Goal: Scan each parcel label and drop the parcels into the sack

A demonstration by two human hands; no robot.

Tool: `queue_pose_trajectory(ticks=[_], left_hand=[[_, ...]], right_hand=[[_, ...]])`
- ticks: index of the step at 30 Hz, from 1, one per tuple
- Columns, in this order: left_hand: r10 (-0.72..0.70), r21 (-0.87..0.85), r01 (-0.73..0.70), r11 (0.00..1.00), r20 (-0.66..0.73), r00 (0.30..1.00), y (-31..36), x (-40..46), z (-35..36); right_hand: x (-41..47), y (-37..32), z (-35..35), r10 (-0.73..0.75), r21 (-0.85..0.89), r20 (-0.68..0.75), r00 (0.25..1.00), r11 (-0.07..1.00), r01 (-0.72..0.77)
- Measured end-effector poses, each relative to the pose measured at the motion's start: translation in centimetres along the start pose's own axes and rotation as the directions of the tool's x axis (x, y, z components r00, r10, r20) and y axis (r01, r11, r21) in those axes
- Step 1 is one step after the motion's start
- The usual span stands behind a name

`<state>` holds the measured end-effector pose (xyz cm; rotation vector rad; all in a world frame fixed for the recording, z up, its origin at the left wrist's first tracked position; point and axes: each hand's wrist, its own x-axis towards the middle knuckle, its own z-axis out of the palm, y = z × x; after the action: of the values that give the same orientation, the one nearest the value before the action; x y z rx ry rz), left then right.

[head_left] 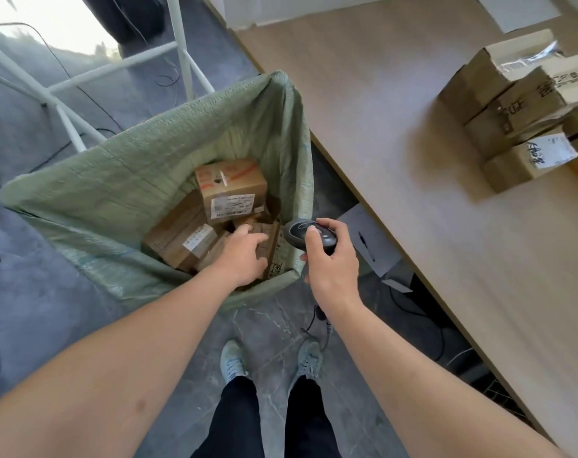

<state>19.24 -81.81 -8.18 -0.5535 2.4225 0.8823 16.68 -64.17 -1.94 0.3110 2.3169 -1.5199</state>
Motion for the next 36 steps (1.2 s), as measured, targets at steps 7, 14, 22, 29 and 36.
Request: queue_pose_trajectory(ticks=[7, 14, 22, 29, 36], left_hand=[[0.112, 0.217, -0.094, 0.971, -0.069, 0.991, 2.5, -1.4, -2.3], [0.212, 0.404, -0.164, 0.9, -0.078, 0.974, 5.9, -5.8, -5.8], [0.374, 0.531, -0.276, 0.801, -0.084, 0.924, 11.8, -11.0, -9.6], [0.549, 0.585, -0.395, 0.708, -0.105, 0.829, 20.6, -14.4, -10.2], [0.649, 0.602, -0.486, 0.634, -0.071, 0.757, 31.8, -16.5, -6.7]], right_hand=[[-0.9, -1.3, -0.2, -0.059, -0.017, 0.0, 0.998, 0.998, 0.059], [-3.5, -3.8, -1.5, -0.112, 0.009, -0.063, 0.992, 0.994, 0.113], [-7.9, -7.8, -6.7, -0.161, 0.092, -0.193, 0.968, 0.979, 0.181], [-9.4, -10.0, -14.7, -0.245, 0.111, -0.325, 0.913, 0.949, 0.294], [-10.0, -9.9, -25.9, -0.29, 0.091, -0.404, 0.868, 0.931, 0.353]])
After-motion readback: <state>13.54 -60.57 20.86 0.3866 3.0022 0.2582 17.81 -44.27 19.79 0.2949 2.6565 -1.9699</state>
